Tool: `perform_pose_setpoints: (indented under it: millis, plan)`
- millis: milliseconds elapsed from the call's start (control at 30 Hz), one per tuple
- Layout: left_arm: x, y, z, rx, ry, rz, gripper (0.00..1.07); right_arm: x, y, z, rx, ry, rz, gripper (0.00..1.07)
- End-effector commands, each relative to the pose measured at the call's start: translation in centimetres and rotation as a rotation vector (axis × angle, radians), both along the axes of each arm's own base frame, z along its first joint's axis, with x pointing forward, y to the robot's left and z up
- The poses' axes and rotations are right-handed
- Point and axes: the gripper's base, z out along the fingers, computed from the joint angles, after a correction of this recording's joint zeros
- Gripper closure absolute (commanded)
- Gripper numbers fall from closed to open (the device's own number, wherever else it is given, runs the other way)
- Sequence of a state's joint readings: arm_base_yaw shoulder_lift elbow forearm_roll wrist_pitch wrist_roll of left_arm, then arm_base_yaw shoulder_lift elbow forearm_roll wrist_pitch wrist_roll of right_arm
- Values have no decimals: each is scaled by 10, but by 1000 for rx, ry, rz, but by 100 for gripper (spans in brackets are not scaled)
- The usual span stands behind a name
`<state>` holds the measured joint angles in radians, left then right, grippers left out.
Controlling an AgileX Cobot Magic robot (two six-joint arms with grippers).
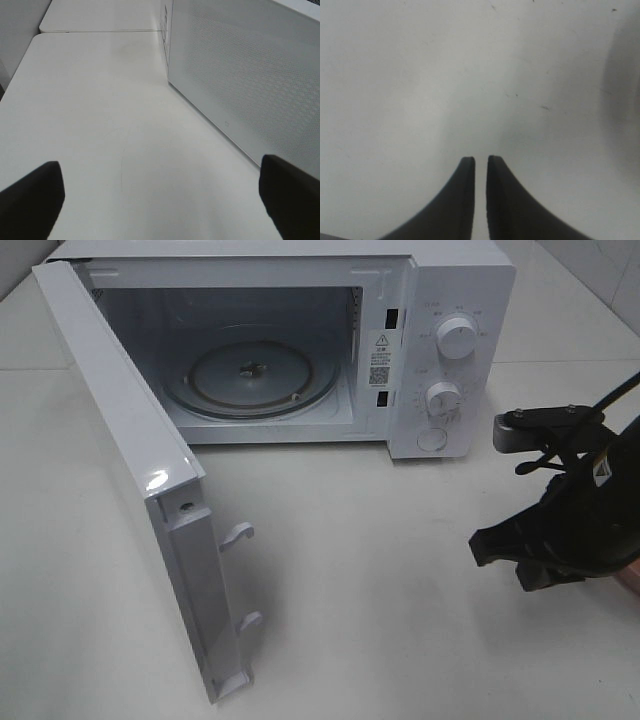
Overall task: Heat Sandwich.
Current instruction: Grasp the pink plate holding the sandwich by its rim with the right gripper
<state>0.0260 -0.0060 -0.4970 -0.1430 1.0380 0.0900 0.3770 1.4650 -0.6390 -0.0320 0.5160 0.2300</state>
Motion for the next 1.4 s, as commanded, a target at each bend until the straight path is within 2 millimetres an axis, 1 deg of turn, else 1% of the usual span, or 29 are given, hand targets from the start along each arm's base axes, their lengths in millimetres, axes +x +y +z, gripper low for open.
perform_pose_setpoints:
  millis: [33, 100, 200, 233, 267, 300, 367, 400, 433, 467, 500, 533, 567, 700, 800, 833, 867, 967, 1000, 1033, 1100, 1133, 1167, 1233, 1300, 1400]
  plan:
    - [-3, 0, -1, -7, -24, 3, 7, -5, -7, 7, -64, 14, 51, 93]
    - [-3, 0, -1, -7, -24, 3, 7, -6, -9, 8, -73, 20, 55, 91]
    - [-3, 0, -1, -7, -24, 3, 7, -8, -15, 10, -103, 51, 46, 80]
    - [-3, 0, -1, -7, -24, 3, 7, -8, -15, 10, -103, 51, 46, 80]
    - [-3, 0, -1, -7, -24, 3, 7, -8, -17, 9, -105, 57, 34, 74]
    - [-3, 0, -1, -7, -24, 3, 7, -7, -22, 9, -112, 68, 19, 59]
    - [-3, 0, -1, -7, -24, 3, 7, -7, -25, 9, -121, 76, 22, 43]
    - [-3, 0, -1, -7, -24, 3, 7, -7, -25, 9, -121, 76, 22, 43]
    - [-3, 0, -1, -7, -24, 3, 7, -7, -25, 9, -132, 76, 42, 28]
    - [-3, 0, -1, -7, -24, 3, 7, -7, -26, 9, -138, 74, 50, 20]
    - [-3, 0, -1, -7, -24, 3, 7, -7, -26, 10, -139, 72, 53, 14]
    - [-3, 0, -1, -7, -24, 3, 7, -7, -26, 10, -139, 72, 53, 14]
    - [-3, 0, -1, -7, -24, 3, 7, -5, -26, 12, -142, 63, 57, 7]
    - [-3, 0, -1, -7, -24, 3, 7, -1, -25, 17, -143, 56, 57, 5]
    - [-3, 0, -1, -7, -24, 3, 7, 9, -24, 29, -138, 31, 43, 7]
    - [-3, 0, -1, -7, -24, 3, 7, 9, -24, 29, -138, 31, 43, 7]
    - [-3, 0, -1, -7, -24, 3, 7, 14, -28, 35, -136, 23, 15, 7]
    - [-3, 0, -1, -7, -24, 3, 7, 20, -41, 41, -151, 12, -29, 8]
    - [-3, 0, -1, -7, -24, 3, 7, 24, -49, 45, -161, 5, -39, 9]
    - [-3, 0, -1, -7, -24, 3, 7, 24, -49, 45, -161, 5, -39, 9]
    - [-3, 0, -1, -7, -24, 3, 7, 27, -57, 48, -163, -3, -58, 10]
    - [-3, 0, -1, -7, -24, 3, 7, 30, -64, 48, -164, -6, -83, 10]
    - [-3, 0, -1, -7, -24, 3, 7, 30, -64, 48, -164, -6, -83, 10]
    - [-3, 0, -1, -7, -24, 3, 7, 33, -70, 47, -165, 3, -108, 11]
    - [-3, 0, -1, -7, -24, 3, 7, 38, -76, 39, -166, 23, -128, 11]
    - [-3, 0, -1, -7, -24, 3, 7, 42, -77, 33, -165, 30, -131, 12]
